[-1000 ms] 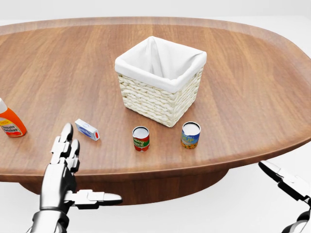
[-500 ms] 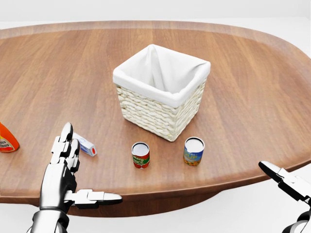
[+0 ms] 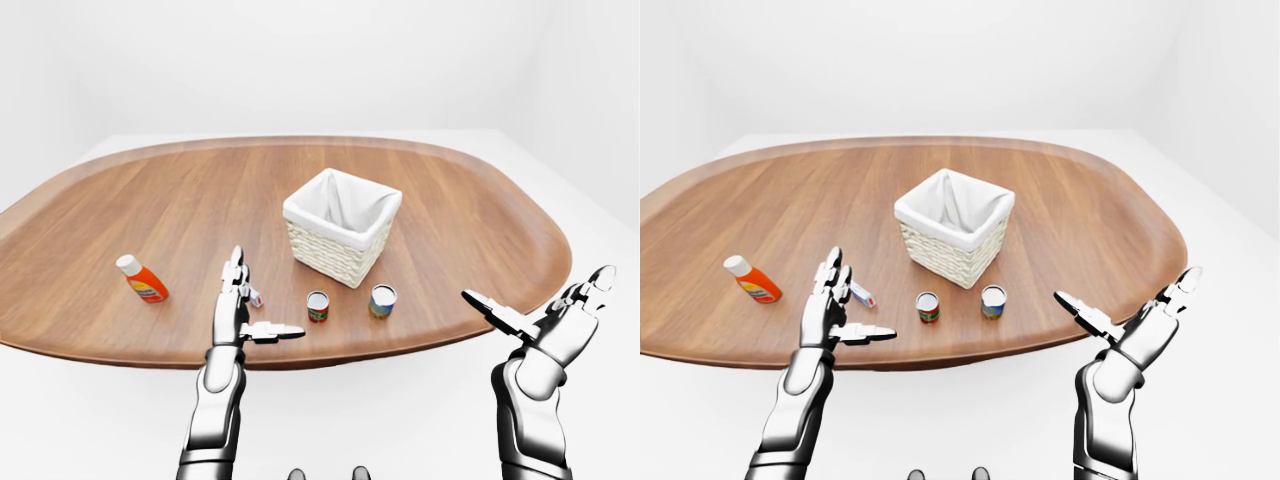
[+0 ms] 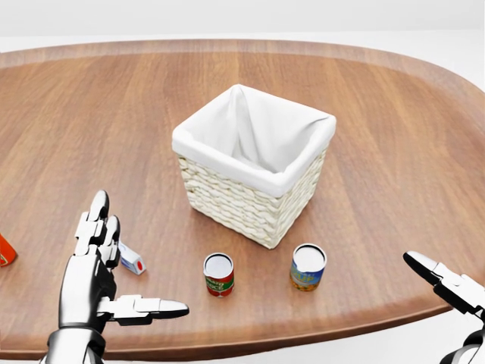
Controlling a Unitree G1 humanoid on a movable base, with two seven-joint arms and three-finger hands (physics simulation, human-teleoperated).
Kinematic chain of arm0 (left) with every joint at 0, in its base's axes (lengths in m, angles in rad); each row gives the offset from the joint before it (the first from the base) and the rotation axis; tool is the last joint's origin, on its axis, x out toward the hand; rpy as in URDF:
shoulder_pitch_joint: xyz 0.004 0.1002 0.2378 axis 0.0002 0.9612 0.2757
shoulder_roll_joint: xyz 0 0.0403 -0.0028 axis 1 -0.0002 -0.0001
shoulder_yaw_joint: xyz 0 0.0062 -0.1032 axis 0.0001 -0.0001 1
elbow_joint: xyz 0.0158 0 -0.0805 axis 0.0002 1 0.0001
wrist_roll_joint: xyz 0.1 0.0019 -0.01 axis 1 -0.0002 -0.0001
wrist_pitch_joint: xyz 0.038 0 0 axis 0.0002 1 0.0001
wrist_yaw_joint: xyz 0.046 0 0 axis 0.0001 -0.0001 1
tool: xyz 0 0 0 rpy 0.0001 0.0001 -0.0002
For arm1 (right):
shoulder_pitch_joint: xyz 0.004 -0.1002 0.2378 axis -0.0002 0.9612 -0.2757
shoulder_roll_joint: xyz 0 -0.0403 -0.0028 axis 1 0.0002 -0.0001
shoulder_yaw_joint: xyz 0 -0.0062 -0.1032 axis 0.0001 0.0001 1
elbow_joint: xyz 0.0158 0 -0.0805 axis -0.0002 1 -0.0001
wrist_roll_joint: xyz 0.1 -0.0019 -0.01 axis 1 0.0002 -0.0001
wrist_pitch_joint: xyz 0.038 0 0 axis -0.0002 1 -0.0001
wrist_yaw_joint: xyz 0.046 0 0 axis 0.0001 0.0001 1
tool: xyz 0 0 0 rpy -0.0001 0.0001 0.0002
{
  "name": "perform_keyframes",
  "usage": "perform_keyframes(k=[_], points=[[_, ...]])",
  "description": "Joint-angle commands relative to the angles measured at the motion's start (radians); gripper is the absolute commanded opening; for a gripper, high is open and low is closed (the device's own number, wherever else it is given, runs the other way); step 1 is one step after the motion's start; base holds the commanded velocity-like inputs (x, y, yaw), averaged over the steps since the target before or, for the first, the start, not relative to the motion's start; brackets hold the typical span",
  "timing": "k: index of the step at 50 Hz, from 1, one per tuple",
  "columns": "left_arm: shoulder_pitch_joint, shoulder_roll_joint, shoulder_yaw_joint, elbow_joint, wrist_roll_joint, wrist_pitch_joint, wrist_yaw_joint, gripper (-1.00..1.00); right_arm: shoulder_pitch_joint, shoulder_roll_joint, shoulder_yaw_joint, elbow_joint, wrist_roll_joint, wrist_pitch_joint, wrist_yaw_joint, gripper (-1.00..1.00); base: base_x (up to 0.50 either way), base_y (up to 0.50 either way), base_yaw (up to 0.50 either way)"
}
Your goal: Pick up the alphabet soup and the cream cheese box, and put them in the basket.
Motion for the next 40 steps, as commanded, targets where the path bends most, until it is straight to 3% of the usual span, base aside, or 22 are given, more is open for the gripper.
perform_keyframes(k=[1, 18, 19, 25, 29, 38, 40], points=[[0.01, 0.0, 0.004, -0.023, 0.003, 0.003, 0.011, 1.0, 0.006, 0.004, -0.002, -0.016, 0.001, 0.007, 0.0, 1.0, 0.2, 0.0, 0.0], [0.008, 0.001, 0.003, -0.004, 0.008, -0.006, 0.014, 1.0, 0.012, 0.008, -0.002, -0.029, -0.001, 0.018, 0.0, 1.0, 0.19, 0.0, 0.0], [0.015, -0.001, 0.001, -0.025, 0.011, 0.009, 0.019, 1.0, 0.011, 0.008, -0.002, -0.024, -0.003, 0.014, 0.0, 1.0, 0.16, 0.0, 0.0], [0.016, -0.001, -0.003, -0.027, 0.011, 0.016, 0.013, 1.0, 0.01, 0.007, 0.0, -0.02, -0.008, 0.013, 0.0, 1.0, 0.16, 0.0, 0.0], [0.01, -0.001, -0.003, -0.006, 0.014, 0.003, 0.011, 1.0, 0.008, 0.006, 0.0, -0.014, -0.009, 0.011, 0.0, 1.0, 0.16, 0.0, 0.0], [0.007, -0.001, -0.003, -0.001, 0.016, 0.005, 0.011, 1.0, 0.005, 0.004, 0.002, -0.01, -0.013, 0.011, 0.0, 1.0, 0.16, 0.0, 0.0], [0.008, -0.002, -0.001, -0.013, 0.008, 0.019, 0.01, 1.0, 0.004, 0.004, 0.001, -0.006, -0.012, 0.006, 0.0, 1.0, 0.16, 0.0, 0.0]])
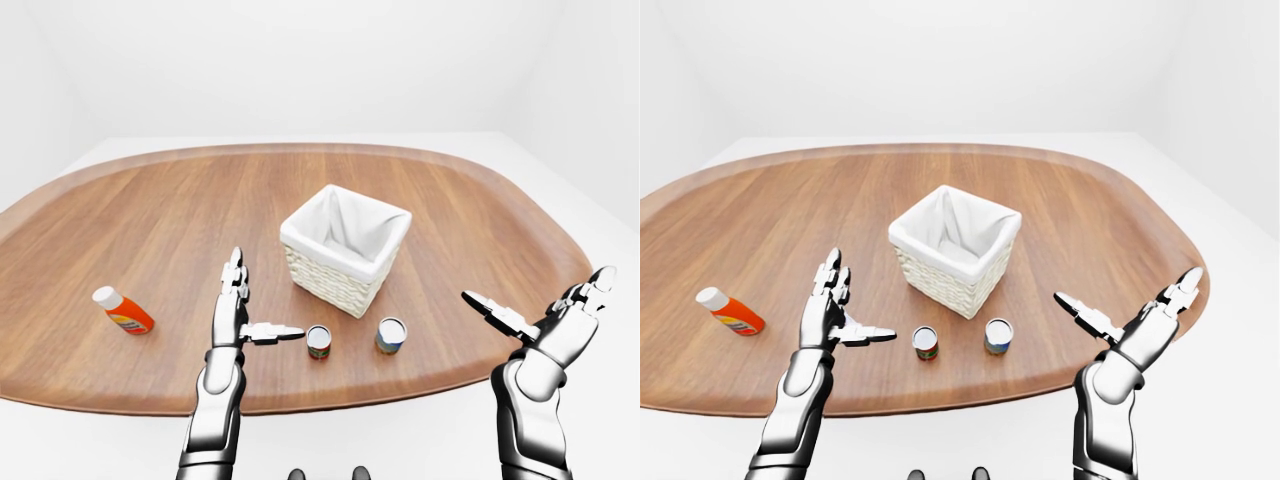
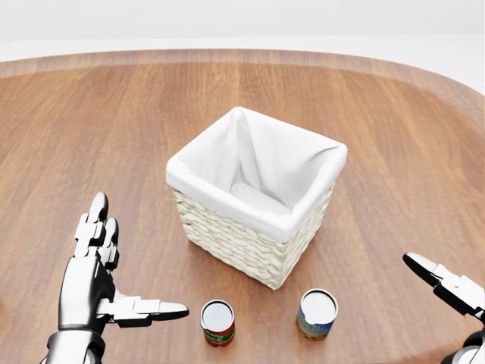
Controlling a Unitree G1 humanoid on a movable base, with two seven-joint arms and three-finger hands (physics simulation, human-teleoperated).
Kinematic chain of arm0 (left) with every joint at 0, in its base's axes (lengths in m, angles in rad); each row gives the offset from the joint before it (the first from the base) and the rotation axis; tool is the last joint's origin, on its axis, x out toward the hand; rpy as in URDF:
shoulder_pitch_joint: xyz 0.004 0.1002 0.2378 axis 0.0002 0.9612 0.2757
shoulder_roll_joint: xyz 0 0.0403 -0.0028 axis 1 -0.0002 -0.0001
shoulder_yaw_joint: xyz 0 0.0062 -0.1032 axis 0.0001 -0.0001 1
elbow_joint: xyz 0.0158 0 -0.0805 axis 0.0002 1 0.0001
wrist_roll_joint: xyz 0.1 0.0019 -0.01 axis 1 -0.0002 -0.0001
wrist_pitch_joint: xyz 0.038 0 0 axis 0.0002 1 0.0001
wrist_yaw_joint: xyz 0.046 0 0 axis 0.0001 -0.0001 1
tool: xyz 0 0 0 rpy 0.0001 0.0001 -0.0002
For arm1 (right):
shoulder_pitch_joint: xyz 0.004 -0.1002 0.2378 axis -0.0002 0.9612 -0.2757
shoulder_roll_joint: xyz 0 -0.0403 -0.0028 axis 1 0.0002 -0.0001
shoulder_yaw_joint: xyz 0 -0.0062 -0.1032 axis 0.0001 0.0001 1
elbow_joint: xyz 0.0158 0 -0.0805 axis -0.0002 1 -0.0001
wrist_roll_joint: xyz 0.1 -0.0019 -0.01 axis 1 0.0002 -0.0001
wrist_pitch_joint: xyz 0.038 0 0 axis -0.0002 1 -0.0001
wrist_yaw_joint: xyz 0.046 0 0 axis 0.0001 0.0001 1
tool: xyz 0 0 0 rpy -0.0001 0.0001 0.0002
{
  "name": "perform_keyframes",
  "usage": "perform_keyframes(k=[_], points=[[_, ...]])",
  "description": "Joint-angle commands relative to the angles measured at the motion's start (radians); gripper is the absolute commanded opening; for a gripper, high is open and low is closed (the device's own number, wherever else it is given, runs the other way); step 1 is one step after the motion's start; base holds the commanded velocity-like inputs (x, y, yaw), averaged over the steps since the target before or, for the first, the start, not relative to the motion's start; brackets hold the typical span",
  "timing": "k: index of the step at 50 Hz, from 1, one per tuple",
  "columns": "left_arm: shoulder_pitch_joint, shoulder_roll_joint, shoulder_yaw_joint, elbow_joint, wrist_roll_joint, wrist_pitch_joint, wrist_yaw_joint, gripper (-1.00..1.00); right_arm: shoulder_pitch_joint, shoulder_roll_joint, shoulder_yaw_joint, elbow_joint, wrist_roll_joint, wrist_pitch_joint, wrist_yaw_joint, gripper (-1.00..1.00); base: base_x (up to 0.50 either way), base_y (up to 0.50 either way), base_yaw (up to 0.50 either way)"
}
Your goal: Pick up the alphabet soup and the cream cheese box, and put them in the basket.
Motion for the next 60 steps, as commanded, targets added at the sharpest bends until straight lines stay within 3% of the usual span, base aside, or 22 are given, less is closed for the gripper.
perform_keyframes(k=[1, 3, 10, 14, 23, 25, 28, 37, 44, 52, 56, 60], points=[[0.0, -0.001, 0.001, -0.011, -0.005, 0.017, 0.0, 1.0, -0.002, -0.001, 0.0, 0.004, -0.002, -0.002, 0.0, 1.0, 0.16, 0.0, 0.0], [-0.004, 0.0, 0.003, 0.007, -0.008, 0.002, -0.002, 1.0, -0.003, -0.002, 0.0, 0.009, -0.001, -0.007, 0.0, 1.0, 0.16, 0.0, 0.0], [0.0, 0.0, 0.003, -0.008, -0.008, 0.011, 0.002, 1.0, 0.003, 0.0, 0.002, -0.011, 0.0, 0.004, 0.0, 1.0, 0.16, 0.0, 0.0], [-0.008, 0.002, 0.007, 0.016, -0.012, -0.004, -0.001, 1.0, 0.003, 0.001, 0.001, -0.007, 0.0, 0.001, 0.0, 1.0, 0.17, 0.0, 0.0], [-0.014, 0.003, 0.014, 0.022, -0.023, -0.006, 0.004, 1.0, 0.002, 0.001, 0.002, -0.002, 0.0, -0.005, 0.0, 1.0, 0.16, 0.0, 0.0], [-0.005, 0.001, 0.009, -0.002, -0.021, 0.008, 0.005, 1.0, 0.001, 0.001, 0.002, 0.001, 0.0, -0.006, 0.0, 1.0, 0.16, 0.0, 0.0], [-0.013, 0.003, 0.013, 0.021, -0.026, -0.01, 0.002, 1.0, 0.002, 0.002, 0.002, -0.007, 0.001, 0.001, 0.0, 1.0, 0.16, 0.0, 0.0], [-0.003, 0.001, 0.008, -0.007, -0.023, 0.005, 0.003, 1.0, 0.001, 0.001, 0.001, 0.005, 0.0, -0.012, 0.0, 1.0, 0.16, 0.0, 0.0], [-0.008, 0.002, 0.01, 0.013, -0.024, -0.009, 0.002, 1.0, -0.001, 0.0, 0.003, 0.012, -0.001, -0.017, 0.0, 1.0, 0.16, 0.0, 0.0], [-0.005, 0.001, 0.006, 0.001, -0.019, 0.0, 0.001, 1.0, 0.002, 0.0, 0.003, -0.002, 0.0, -0.004, 0.0, 1.0, 0.16, 0.0, 0.0], [-0.014, 0.003, 0.01, 0.03, -0.02, -0.013, 0.0, 1.0, 0.002, 0.0, 0.003, -0.002, -0.002, -0.003, 0.0, 1.0, 0.16, 0.0, 0.0], [-0.006, 0.001, 0.006, 0.004, -0.017, 0.001, 0.002, 1.0, 0.002, 0.001, 0.003, 0.0, -0.003, -0.004, 0.0, 1.0, 0.16, 0.0, 0.0]])
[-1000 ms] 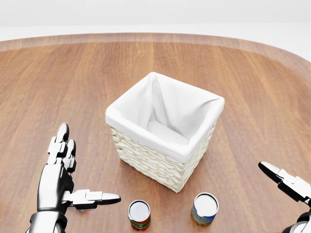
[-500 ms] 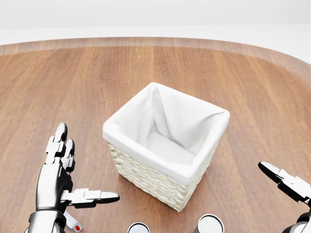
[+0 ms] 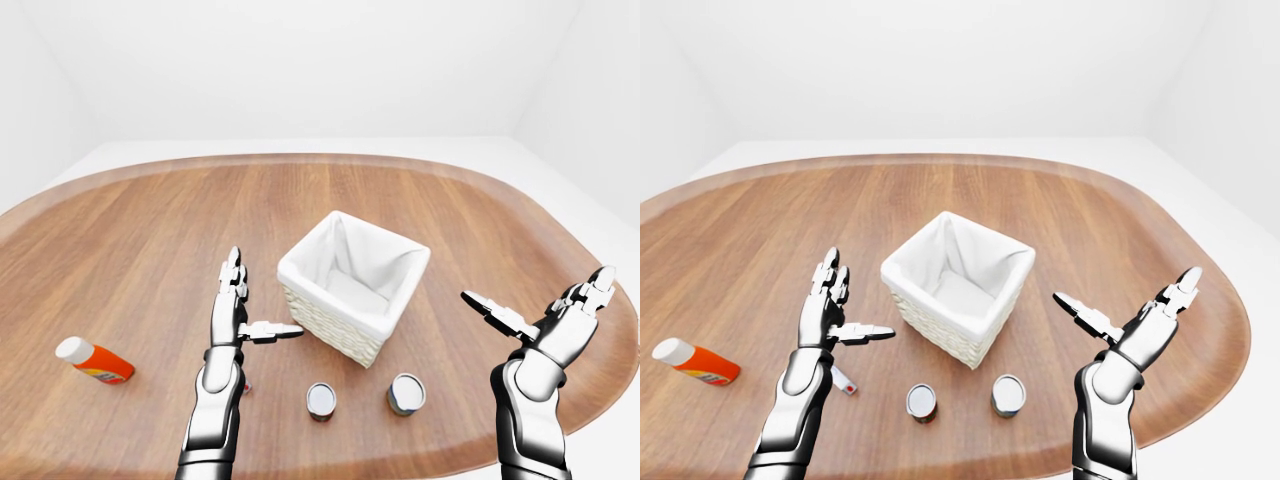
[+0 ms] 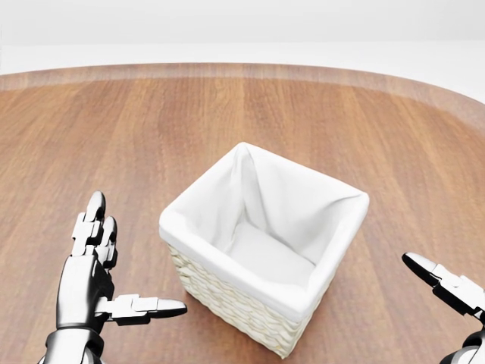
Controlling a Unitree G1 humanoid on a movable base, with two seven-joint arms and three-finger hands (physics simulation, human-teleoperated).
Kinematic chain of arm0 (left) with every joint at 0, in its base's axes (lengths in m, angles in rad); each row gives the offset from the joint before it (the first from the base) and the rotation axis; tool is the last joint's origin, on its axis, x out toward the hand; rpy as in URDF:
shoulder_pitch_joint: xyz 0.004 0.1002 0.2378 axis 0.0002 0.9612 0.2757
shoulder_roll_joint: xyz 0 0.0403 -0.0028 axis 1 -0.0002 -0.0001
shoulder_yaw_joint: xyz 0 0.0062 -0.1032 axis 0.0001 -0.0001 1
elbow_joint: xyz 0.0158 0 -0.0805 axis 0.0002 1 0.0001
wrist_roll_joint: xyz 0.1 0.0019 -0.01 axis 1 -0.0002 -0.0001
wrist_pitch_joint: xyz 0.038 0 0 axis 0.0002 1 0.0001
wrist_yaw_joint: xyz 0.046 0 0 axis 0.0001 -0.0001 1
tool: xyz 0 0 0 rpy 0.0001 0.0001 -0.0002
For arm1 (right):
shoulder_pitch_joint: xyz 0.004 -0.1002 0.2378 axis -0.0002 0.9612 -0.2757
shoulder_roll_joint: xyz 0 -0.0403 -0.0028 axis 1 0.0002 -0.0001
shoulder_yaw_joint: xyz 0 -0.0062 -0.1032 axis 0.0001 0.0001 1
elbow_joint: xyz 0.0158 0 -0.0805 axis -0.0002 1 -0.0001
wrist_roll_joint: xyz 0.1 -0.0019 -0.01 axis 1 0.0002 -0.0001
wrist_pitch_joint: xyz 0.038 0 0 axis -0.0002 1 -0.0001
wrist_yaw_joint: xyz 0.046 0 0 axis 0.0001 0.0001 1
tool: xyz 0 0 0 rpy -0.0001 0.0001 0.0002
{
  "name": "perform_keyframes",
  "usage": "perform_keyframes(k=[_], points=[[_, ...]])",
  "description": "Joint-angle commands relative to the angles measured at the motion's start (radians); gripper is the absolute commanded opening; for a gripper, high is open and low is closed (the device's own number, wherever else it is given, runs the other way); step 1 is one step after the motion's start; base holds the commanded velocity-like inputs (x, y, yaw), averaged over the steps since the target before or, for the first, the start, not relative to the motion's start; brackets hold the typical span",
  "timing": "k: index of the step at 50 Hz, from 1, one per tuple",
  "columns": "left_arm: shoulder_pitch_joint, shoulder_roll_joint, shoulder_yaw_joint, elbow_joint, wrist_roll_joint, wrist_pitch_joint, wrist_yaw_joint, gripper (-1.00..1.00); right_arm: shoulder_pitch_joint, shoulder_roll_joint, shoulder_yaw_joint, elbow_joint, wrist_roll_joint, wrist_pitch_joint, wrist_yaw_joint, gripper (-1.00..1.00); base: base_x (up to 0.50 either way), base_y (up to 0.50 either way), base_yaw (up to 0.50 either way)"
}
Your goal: Pick up the alphabet soup and the cream cheese box, and put them in the basket.
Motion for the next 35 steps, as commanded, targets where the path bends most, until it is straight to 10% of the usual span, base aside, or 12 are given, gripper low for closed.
perform_keyframes(k=[1, 26, 34, 35], points=[[0.001, 0.0, -0.001, 0.001, 0.003, 0.001, 0.0, 1.0, 0.001, 0.001, 0.0, 0.0, -0.002, 0.001, 0.0, 1.0, 0.16, 0.0, 0.0], [0.014, 0.0, -0.005, -0.018, 0.04, -0.004, 0.026, 1.0, 0.0, 0.0, -0.004, -0.001, 0.005, -0.005, 0.0, 1.0, 0.12, 0.0, 0.0], [0.049, -0.008, -0.019, -0.094, 0.175, 0.021, 0.13, 1.0, -0.003, -0.002, 0.001, 0.003, 0.0, -0.002, 0.0, 1.0, 0.0, 0.0, 0.0], [0.048, -0.012, -0.013, -0.119, 0.188, 0.069, 0.15, 1.0, -0.005, -0.003, 0.001, 0.008, -0.001, -0.004, 0.0, 1.0, 0.0, 0.0, 0.0]])
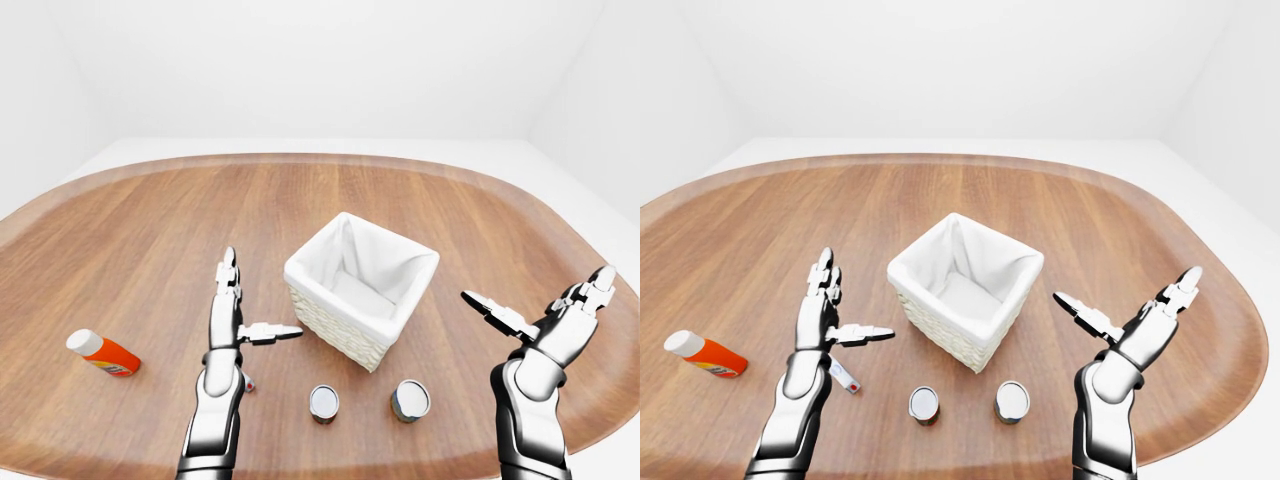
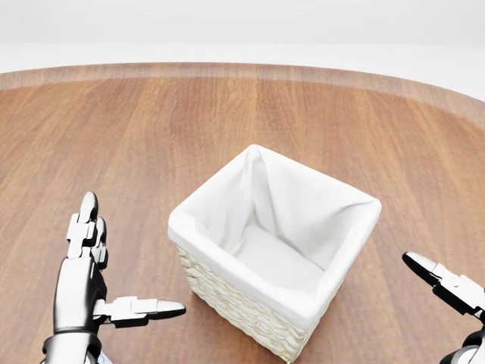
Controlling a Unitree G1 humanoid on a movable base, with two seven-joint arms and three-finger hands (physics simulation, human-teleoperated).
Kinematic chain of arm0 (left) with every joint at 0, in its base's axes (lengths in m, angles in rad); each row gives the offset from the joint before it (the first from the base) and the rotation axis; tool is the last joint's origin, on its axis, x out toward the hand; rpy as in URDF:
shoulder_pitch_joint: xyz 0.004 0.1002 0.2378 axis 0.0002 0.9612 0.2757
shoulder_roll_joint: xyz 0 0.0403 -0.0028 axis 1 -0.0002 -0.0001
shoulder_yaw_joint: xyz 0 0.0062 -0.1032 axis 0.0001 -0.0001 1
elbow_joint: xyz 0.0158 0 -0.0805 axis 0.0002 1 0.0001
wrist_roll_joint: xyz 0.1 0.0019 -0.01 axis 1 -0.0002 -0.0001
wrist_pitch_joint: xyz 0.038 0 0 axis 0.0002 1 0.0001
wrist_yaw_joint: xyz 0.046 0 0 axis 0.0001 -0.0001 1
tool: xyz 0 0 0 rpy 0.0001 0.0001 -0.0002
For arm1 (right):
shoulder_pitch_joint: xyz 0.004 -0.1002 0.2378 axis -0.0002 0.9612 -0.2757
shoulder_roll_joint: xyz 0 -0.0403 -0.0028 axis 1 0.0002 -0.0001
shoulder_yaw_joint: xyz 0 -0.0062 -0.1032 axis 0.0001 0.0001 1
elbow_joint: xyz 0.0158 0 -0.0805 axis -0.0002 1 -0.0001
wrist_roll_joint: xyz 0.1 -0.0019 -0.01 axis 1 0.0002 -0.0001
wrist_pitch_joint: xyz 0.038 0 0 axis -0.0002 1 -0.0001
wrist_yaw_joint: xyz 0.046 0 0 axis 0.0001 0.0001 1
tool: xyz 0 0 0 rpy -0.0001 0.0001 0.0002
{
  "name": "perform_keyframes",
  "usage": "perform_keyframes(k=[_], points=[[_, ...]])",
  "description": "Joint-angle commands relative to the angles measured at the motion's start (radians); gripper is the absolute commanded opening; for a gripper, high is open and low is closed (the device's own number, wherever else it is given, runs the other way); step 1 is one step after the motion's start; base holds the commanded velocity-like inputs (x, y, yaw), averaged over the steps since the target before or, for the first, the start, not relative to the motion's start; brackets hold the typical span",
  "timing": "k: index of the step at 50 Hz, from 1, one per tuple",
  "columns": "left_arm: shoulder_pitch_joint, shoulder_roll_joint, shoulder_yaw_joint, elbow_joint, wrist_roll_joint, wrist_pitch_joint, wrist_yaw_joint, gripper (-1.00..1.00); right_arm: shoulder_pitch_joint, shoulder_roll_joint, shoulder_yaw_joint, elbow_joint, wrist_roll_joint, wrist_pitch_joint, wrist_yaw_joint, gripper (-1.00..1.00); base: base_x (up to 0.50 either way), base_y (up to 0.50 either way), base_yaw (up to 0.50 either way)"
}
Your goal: Pick up the alphabet soup and the cream cheese box, and put them in the basket.
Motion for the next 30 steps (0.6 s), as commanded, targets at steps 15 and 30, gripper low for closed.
perform_keyframes(k=[15, 30], points=[[0.063, 0.02, 0.021, -0.22, 0.471, 0.16, 0.298, 1.0, -0.004, -0.003, 0.004, 0.012, -0.006, -0.003, 0.0, 1.0, 0.0, 0.0, 0.0], [0.071, 0.022, -0.057, -0.321, 0.999, 0.16, 0.31, 1.0, -0.006, -0.004, 0.003, 0.018, -0.005, -0.009, 0.0, 1.0, 0.0, 0.0, 0.0]])
